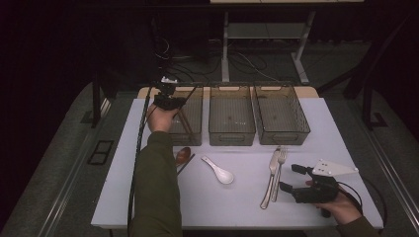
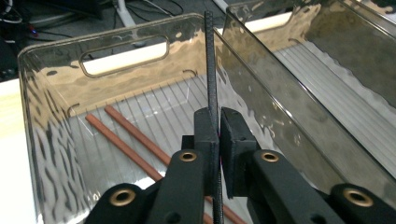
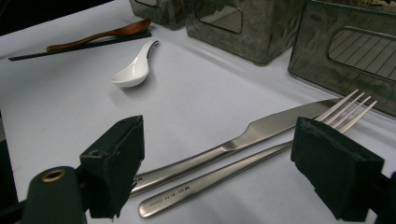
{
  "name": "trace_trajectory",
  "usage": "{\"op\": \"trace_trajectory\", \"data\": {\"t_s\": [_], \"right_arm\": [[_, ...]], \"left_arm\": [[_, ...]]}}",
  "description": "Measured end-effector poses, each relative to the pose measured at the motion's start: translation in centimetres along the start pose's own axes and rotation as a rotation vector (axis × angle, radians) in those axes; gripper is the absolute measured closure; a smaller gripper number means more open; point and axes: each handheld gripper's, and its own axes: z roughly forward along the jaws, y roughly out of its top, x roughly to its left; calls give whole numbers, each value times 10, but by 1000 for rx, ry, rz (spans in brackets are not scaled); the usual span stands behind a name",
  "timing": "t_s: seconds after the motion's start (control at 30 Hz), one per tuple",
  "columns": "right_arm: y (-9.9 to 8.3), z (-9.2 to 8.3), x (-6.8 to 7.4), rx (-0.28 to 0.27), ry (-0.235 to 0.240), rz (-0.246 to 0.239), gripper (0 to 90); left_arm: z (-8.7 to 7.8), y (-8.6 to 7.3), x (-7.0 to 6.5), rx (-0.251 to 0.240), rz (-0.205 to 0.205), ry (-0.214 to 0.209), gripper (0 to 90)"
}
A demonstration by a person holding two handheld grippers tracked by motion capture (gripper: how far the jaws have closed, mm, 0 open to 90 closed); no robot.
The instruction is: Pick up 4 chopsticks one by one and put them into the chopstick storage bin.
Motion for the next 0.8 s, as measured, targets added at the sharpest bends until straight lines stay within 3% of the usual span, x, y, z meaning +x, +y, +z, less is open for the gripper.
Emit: {"op": "trace_trajectory", "data": {"t_s": [0.07,0.2,0.57,0.8], "right_arm": [[0,0,0,0,3,0,177],[0,0,0,1,5,2,177],[0,1,1,4,3,-3,177],[0,2,1,8,4,-7,177]], "left_arm": [[2,0,-1,7,-8,39,637],[3,0,-2,24,11,43,536],[-11,3,-7,12,53,-11,416],[-32,7,-17,-16,116,-69,382]]}}
